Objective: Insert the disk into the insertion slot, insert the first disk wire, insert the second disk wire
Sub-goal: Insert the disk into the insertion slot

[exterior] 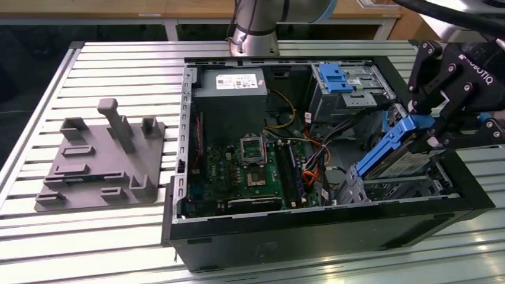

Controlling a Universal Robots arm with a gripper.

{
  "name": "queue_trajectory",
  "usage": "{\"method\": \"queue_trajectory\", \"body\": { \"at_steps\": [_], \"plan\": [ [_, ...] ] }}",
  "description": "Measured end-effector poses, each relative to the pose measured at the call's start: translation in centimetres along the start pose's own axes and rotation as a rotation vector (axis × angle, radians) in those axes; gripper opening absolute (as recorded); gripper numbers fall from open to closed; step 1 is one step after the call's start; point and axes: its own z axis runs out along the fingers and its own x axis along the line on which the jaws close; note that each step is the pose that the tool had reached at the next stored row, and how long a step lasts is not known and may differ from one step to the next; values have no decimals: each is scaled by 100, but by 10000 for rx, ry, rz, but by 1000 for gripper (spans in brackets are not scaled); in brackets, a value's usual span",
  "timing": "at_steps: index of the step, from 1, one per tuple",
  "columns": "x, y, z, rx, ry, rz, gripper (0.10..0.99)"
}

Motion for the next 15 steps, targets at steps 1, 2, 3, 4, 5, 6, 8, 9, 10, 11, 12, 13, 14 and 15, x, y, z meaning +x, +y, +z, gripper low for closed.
{"method": "queue_trajectory", "body": {
  "at_steps": [1, 2, 3, 4, 5, 6, 8, 9, 10, 11, 12, 13, 14, 15],
  "plan": [
    [1, 0, 11, 0, -1, 4, 365],
    [1, -1, 22, 0, 1, 8, 365],
    [2, -1, 36, 1, 0, 11, 365],
    [4, -2, 50, 1, 0, 13, 365],
    [5, -2, 66, 1, -1, 15, 365],
    [7, -2, 83, 1, -1, 16, 365],
    [11, -4, 120, 1, -1, 17, 365],
    [14, -4, 137, 1, 0, 16, 365],
    [17, -5, 154, 1, -2, 17, 365],
    [20, -5, 170, 1, -1, 16, 365],
    [21, -5, 184, 1, -1, 17, 365],
    [23, -6, 195, 3, 3, 13, 365],
    [23, -6, 200, 2, 0, 14, 376],
    [23, -6, 199, 1, 0, 15, 431]
  ]
}}
